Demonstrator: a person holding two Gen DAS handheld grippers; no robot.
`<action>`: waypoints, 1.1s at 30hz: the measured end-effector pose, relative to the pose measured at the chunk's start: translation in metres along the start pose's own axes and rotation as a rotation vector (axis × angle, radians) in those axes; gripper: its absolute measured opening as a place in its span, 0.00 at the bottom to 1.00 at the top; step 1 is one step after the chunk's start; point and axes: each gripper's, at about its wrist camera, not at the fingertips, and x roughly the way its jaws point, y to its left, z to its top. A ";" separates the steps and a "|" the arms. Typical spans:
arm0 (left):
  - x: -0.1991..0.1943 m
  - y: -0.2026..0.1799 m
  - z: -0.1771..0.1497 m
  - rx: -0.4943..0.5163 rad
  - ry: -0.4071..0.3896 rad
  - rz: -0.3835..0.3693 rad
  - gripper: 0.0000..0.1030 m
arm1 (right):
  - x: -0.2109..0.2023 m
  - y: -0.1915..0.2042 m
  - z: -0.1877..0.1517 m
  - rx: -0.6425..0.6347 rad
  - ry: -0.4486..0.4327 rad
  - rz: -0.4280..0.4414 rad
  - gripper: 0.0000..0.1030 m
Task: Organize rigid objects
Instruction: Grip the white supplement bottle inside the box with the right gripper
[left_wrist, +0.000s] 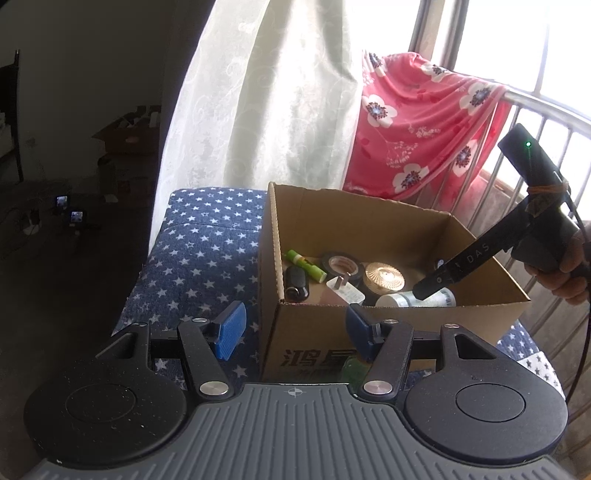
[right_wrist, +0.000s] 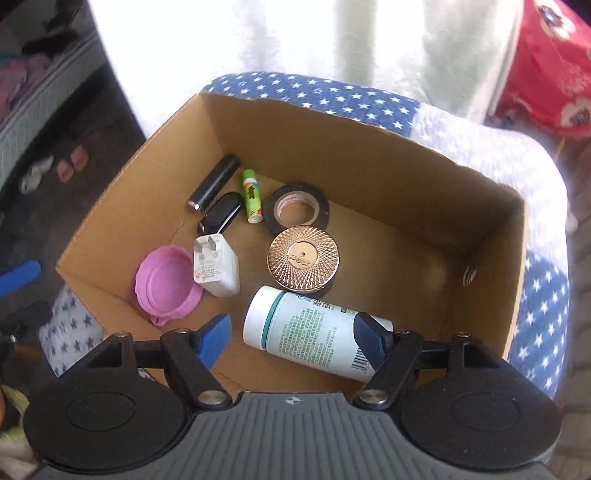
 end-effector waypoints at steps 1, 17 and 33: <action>-0.001 0.001 -0.001 -0.002 0.000 0.003 0.58 | 0.008 0.010 0.004 -0.069 0.029 -0.012 0.73; 0.002 0.002 0.001 0.001 0.012 0.016 0.58 | 0.073 0.015 0.032 -0.190 0.231 0.064 0.69; 0.000 -0.003 0.001 0.008 0.008 0.010 0.58 | 0.087 0.007 0.015 -0.179 0.270 0.035 0.19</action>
